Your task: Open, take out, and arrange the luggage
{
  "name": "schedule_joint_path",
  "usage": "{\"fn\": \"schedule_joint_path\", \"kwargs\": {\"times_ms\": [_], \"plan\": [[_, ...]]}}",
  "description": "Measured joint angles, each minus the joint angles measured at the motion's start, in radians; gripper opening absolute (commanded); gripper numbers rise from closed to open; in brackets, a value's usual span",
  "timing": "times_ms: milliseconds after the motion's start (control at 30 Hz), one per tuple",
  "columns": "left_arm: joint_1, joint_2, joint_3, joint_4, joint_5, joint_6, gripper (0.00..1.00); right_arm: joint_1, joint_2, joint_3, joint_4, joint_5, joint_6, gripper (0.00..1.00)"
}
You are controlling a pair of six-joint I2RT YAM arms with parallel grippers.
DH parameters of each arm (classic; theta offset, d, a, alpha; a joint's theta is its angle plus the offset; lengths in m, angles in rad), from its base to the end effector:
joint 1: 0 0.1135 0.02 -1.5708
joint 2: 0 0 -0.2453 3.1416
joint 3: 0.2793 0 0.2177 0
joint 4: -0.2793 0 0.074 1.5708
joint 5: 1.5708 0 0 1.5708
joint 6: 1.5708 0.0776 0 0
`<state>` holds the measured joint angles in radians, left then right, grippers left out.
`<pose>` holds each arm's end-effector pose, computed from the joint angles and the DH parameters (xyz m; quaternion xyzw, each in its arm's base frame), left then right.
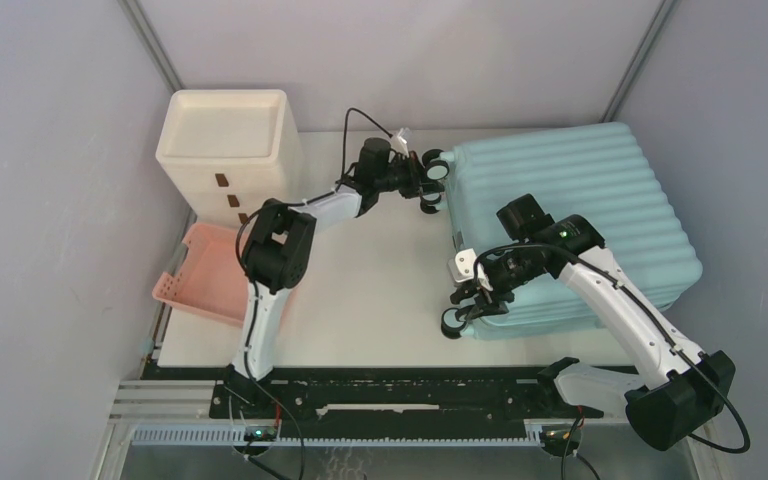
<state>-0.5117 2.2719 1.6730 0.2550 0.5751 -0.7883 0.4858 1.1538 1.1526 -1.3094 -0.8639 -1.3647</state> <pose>0.4291 -0.2894 0.1856 0.0536 0.7991 -0.5187 0.2991 0.1157 0.1278 0.2773 -0.7519 0.4984 0.3255 0.2832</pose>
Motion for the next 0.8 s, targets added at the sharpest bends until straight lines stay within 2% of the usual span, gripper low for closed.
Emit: {"fn": "schedule_joint_path", "kwargs": {"times_ms": [800], "plan": [[0.033, 0.123, 0.254, -0.217, 0.122, 0.003, 0.00, 0.000, 0.000, 0.000, -0.003, -0.001, -0.008, 0.00]]}}
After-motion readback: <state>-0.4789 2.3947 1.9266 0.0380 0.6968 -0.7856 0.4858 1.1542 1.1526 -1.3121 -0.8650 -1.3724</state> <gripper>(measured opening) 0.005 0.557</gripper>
